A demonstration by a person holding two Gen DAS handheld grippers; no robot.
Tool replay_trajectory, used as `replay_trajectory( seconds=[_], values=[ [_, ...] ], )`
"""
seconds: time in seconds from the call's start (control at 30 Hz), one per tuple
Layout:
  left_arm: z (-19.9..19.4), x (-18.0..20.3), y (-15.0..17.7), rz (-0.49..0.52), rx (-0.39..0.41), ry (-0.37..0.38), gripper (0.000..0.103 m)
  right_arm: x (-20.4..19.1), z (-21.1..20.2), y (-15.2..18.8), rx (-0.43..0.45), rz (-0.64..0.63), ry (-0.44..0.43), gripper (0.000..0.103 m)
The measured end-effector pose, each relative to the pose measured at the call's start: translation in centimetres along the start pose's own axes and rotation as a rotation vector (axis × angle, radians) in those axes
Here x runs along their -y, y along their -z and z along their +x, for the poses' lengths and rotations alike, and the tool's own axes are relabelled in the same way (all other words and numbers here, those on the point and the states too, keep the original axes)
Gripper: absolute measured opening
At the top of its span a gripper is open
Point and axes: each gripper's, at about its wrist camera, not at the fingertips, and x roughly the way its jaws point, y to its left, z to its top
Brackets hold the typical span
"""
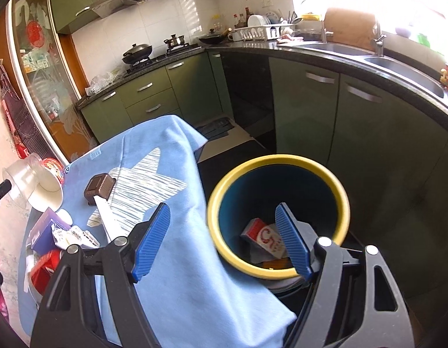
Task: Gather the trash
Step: 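Carry the clear lid over the bin and open the left gripper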
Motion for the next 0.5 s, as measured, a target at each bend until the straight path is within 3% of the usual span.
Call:
replay_trajectory(
  seconds=[0.2,0.5],
  values=[
    [0.0,6.0,-3.4,0.079,0.003,0.132,0.006,3.3,-2.4,0.8,0.039,0.040,0.025,0.071],
    [3.9,19.4,-7.9,0.263,-0.053,0.332,0.006,9.7,-5.0,2.5,0.079,0.147,0.084,0.071]
  ],
)
